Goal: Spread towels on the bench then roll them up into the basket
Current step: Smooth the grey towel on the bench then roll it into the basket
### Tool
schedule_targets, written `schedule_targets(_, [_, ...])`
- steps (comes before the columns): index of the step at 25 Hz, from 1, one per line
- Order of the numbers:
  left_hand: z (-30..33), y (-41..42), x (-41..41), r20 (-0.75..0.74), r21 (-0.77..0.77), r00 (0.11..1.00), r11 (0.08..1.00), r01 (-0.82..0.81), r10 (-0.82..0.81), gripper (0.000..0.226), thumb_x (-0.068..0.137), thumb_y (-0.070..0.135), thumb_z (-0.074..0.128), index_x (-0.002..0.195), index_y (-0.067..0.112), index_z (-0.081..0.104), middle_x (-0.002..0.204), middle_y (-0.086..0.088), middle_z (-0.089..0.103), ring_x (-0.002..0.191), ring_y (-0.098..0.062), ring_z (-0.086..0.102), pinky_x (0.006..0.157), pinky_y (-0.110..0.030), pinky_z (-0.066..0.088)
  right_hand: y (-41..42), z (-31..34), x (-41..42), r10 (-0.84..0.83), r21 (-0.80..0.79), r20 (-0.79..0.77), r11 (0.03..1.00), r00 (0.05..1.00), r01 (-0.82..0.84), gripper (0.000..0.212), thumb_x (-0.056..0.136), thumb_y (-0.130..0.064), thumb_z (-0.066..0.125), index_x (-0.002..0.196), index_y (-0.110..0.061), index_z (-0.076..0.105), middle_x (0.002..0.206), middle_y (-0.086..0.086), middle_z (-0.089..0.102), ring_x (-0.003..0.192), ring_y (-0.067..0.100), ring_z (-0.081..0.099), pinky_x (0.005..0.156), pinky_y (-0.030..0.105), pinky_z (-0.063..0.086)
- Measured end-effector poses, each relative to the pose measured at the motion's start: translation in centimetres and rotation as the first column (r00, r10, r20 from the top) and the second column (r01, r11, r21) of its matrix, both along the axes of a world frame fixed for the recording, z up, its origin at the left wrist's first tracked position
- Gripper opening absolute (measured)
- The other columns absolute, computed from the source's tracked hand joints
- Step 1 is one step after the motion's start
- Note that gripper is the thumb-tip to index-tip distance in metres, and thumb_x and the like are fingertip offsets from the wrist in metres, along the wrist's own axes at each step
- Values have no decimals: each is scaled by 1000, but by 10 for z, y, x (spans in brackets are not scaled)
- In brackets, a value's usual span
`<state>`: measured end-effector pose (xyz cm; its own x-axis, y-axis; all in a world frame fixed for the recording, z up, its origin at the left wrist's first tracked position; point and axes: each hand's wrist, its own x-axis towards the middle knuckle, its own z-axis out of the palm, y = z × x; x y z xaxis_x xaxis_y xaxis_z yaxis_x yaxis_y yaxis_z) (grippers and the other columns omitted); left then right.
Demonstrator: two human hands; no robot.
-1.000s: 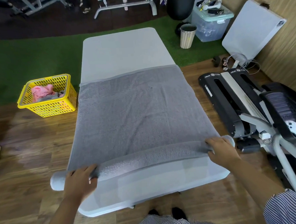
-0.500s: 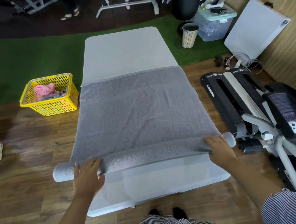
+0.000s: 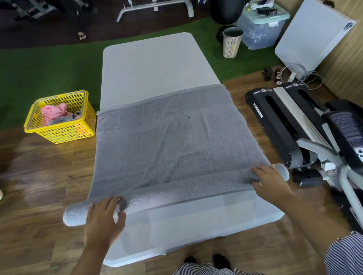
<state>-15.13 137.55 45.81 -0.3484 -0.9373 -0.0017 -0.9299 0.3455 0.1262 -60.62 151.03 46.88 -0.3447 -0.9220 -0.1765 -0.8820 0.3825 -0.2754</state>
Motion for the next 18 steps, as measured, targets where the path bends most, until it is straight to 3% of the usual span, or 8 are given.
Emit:
schedule_targets(3, [-1,-3,0,36,77,999,997,3,-6,58,57,15,79,114,9,64,107,-6,68,98,-32,64,100,-58,41,2,-2,-3,29,87,31,996,999,-32,55,82,-12,57,135,-8,44,134,6,49,132,24,35,119,36,1])
schedule_targets(6, [11,-2,-8,32,91,999,996,9,-12,39,61,14,66,100,12,66,89,-4,70,79,-33,66,77,-47,51,0,0,-7,18,129,21,991,1000,-21,45,81,-10,57,126,-11,53,125,6,56,122,26,46,115,34,22])
schedule_targets(8, [21,-2,-10,59,125,997,991,-48,41,32,66,19,57,97,18,66,87,0,71,78,-33,65,66,-36,44,-6,8,-8,7,193,23,981,1000,-11,28,83,-15,54,110,-12,60,112,7,63,104,26,55,95,30,41])
schedule_targets(9, [24,-3,-8,71,138,995,988,-73,63,29,71,19,58,99,21,66,91,1,71,83,-32,64,65,-34,41,-8,15,-7,34,234,-16,972,999,-29,25,84,-19,53,107,-13,61,110,5,64,100,25,57,87,29,43])
schedule_targets(11, [23,-7,-2,65,121,996,990,-66,58,29,75,19,58,103,22,66,98,2,71,88,-31,64,69,-36,45,-9,19,-11,71,247,-84,968,994,-48,30,85,-23,52,113,-17,58,114,1,61,103,24,56,90,32,40])
schedule_targets(15, [3,-3,10,55,52,997,997,52,-55,46,71,25,44,109,11,67,97,-4,70,85,-32,64,87,-55,48,2,14,-16,24,-68,-6,997,1000,-25,35,85,-10,56,119,-5,57,119,11,58,111,33,51,103,38,31])
schedule_targets(18, [-9,7,17,73,77,994,995,70,-76,52,64,23,62,113,6,65,101,-8,68,93,-33,65,96,-60,42,8,12,-15,43,89,91,995,995,-51,55,84,-10,61,136,-4,44,136,6,45,133,29,33,114,37,20])
